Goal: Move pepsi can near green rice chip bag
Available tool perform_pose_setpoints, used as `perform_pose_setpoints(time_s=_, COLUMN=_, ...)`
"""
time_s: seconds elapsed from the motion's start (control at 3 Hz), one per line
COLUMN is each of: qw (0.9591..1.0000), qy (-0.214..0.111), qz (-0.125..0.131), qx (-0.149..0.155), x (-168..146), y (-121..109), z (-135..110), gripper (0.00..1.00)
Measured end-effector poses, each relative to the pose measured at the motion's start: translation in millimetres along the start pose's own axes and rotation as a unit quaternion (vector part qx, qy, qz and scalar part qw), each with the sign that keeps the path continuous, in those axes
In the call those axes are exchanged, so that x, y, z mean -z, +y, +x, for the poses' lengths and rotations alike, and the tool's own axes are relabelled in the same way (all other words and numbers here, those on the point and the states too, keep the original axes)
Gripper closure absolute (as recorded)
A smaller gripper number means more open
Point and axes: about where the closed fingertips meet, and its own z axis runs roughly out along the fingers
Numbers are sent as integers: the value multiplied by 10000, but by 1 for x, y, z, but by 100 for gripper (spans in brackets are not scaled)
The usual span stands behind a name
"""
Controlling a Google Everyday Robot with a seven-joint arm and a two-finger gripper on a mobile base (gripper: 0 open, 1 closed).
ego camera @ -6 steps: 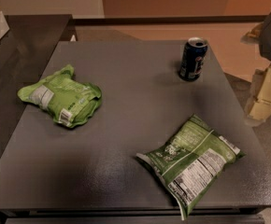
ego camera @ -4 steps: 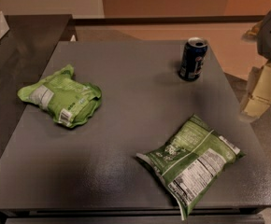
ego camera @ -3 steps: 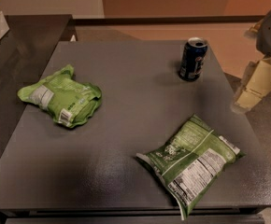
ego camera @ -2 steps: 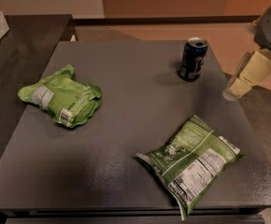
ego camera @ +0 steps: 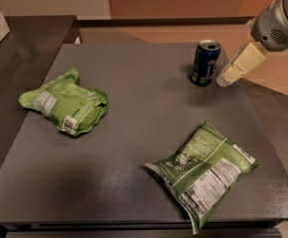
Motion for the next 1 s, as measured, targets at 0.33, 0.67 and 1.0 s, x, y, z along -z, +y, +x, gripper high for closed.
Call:
perform_pose_setpoints(time_s=0.33, qw=9995, qy=-293, qz=-7, qx=-137, x=-29, y=-17, z=-12, gripper=0)
perform_pose_setpoints(time_s=0.67, qw=9983, qy=-467, qz=57, qx=-353, x=-52, y=-32, z=-20, gripper=0)
perform_pose_setpoints(time_s=1.0, qw=9963, qy=-568, qz=69, qx=-649, x=-70, y=-43, z=-22, gripper=0)
